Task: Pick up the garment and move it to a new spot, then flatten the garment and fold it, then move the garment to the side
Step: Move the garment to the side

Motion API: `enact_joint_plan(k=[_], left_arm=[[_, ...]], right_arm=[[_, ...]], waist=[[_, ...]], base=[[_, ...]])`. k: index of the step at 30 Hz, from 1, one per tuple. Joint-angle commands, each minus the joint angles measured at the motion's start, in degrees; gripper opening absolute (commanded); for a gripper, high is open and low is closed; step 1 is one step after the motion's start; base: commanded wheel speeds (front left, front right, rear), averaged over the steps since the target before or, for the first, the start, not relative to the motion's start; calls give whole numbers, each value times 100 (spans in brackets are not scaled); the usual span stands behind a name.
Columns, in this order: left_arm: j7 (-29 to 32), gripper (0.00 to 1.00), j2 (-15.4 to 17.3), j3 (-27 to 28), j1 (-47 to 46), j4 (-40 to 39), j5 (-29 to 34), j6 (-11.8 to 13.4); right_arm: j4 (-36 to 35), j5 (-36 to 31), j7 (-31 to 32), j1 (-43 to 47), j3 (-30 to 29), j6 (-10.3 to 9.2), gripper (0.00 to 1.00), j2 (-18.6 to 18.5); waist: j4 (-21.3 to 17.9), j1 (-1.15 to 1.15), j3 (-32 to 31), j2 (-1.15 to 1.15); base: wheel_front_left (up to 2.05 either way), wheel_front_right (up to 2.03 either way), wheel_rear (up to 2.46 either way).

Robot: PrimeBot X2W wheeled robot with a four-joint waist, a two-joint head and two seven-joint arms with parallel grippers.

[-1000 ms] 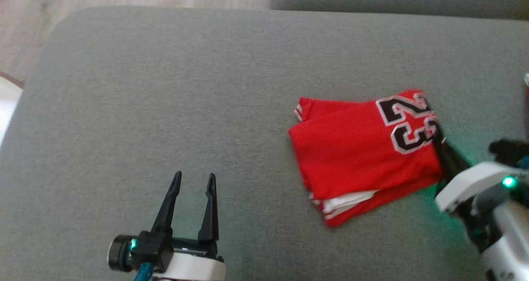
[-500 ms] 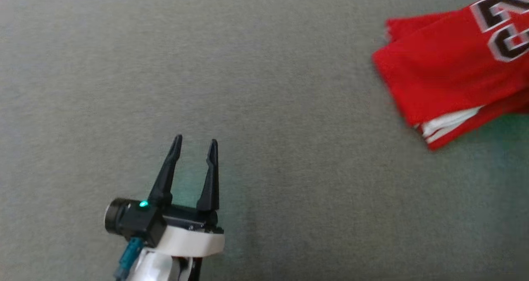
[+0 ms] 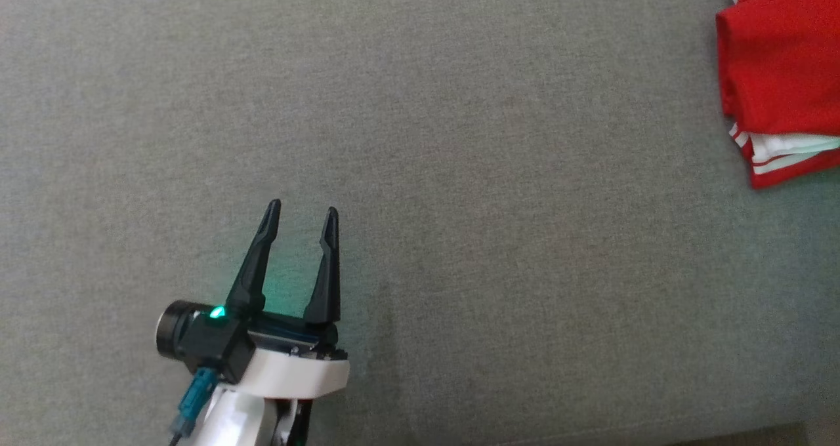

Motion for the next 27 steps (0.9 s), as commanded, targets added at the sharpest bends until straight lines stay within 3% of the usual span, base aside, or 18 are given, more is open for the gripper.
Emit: enact_joint_plan(k=[1,15,21,27], left_arm=[[-54,100,-20,196,-157,-144,75,-6],[-54,100,-20,270,224,148,-482,317],[-54,100,-20,337,523,154,-513,507],[-54,100,-20,460,849,2,-317,615]], right_arm=[[-307,-111,-158,261,110,-4,100,53],[-799,-1069,-1383,1692,1335,-4,100,1811],[-1442,-1329,-1429,2395,1284,-4,100,2240],[-1639,-1540,-1431,3084,1323,-4,100,2382]], waist=[[41,-1,-81,0],[574,-1,-1127,0],[813,-1,-1684,0],[926,-1,-2041,0]], base=[[0,0,0],[0,0,0],[0,0,0],[0,0,0]])
